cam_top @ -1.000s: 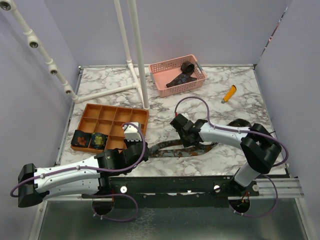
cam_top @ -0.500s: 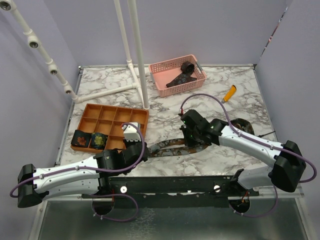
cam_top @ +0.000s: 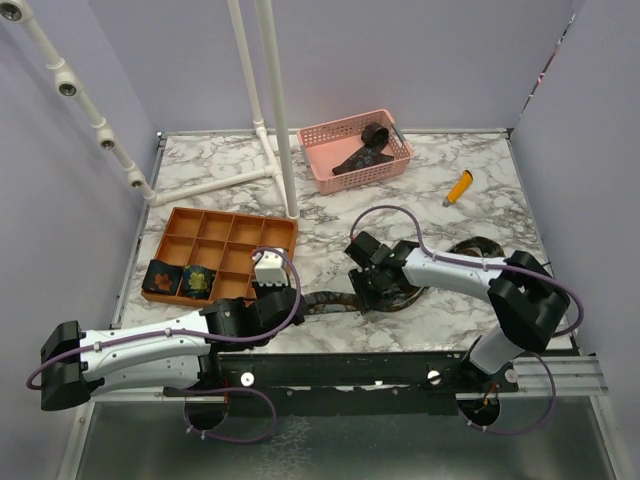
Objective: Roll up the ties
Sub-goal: Flatten out the tie at the center of the board.
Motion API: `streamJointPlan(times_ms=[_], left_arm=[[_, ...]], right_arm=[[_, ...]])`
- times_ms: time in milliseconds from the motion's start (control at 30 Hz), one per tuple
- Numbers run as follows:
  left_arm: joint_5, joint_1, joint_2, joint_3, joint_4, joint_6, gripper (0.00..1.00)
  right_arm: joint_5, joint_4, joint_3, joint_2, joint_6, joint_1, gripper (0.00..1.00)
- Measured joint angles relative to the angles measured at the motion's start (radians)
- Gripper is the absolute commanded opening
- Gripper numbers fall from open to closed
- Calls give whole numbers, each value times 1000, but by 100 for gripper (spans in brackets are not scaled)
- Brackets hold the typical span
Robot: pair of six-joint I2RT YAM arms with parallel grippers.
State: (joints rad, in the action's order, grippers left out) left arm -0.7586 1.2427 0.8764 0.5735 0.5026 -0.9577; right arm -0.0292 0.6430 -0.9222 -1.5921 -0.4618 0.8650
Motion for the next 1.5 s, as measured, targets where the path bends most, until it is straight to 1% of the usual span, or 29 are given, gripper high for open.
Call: streamJointPlan(times_ms=[33, 100, 200, 267, 333, 400, 433, 533, 567, 633, 667, 767, 900, 1000, 1100, 1167, 1267, 1333, 1500], left_arm=[[4, 0, 6, 0, 0, 0, 8], [10, 0, 19, 0, -1, 0, 8], [13, 0, 33, 0, -9, 5, 8], [16, 0, 40, -1, -24, 14, 8], [25, 0, 53, -2, -52, 26, 8], [42, 0, 80, -6, -99, 41, 7], [55, 0, 102, -6, -126, 49, 6], [98, 0, 214, -5, -221, 80, 4], [110, 0, 251, -2, -242, 89, 3], [141, 0, 343, 16, -280, 111, 2], [154, 0, 377, 26, -292, 122, 2], [200, 0, 455, 62, -322, 151, 2], [231, 0, 447, 70, -345, 157, 2], [236, 0, 402, 56, -354, 154, 2], [236, 0, 333, 23, -359, 142, 2], [237, 0, 308, 10, -359, 131, 2], [237, 0, 300, 2, -359, 119, 2], [238, 0, 306, 1, -359, 113, 2], [243, 0, 336, 2, -359, 109, 2]], right_arm=[[8, -5, -5, -3, -14, 0, 59], [39, -8, -9, 20, -26, 0, 64], [100, 11, -10, 119, -49, -8, 64], [129, 32, -9, 208, -66, -37, 64], [158, 42, 1, 331, -82, -136, 63], [172, 32, 33, 448, -91, -295, 61], [178, 24, 61, 507, -96, -399, 58], [186, -3, 140, 573, -112, -624, 44], [180, -10, 159, 570, -119, -672, 41], [164, -34, 181, 530, -136, -732, 38], [155, -52, 185, 486, -153, -754, 37], [139, -111, 184, 375, -191, -776, 32], [136, -174, 150, 252, -228, -785, 28], [137, -206, 69, 135, -238, -803, 28], [139, -240, -14, 24, -243, -814, 34], [141, -252, -58, -37, -247, -815, 35], [143, -251, -141, -138, -250, -816, 36], [145, -247, -211, -217, -249, -820, 39], [145, -228, -382, -358, -214, -836, 59]])
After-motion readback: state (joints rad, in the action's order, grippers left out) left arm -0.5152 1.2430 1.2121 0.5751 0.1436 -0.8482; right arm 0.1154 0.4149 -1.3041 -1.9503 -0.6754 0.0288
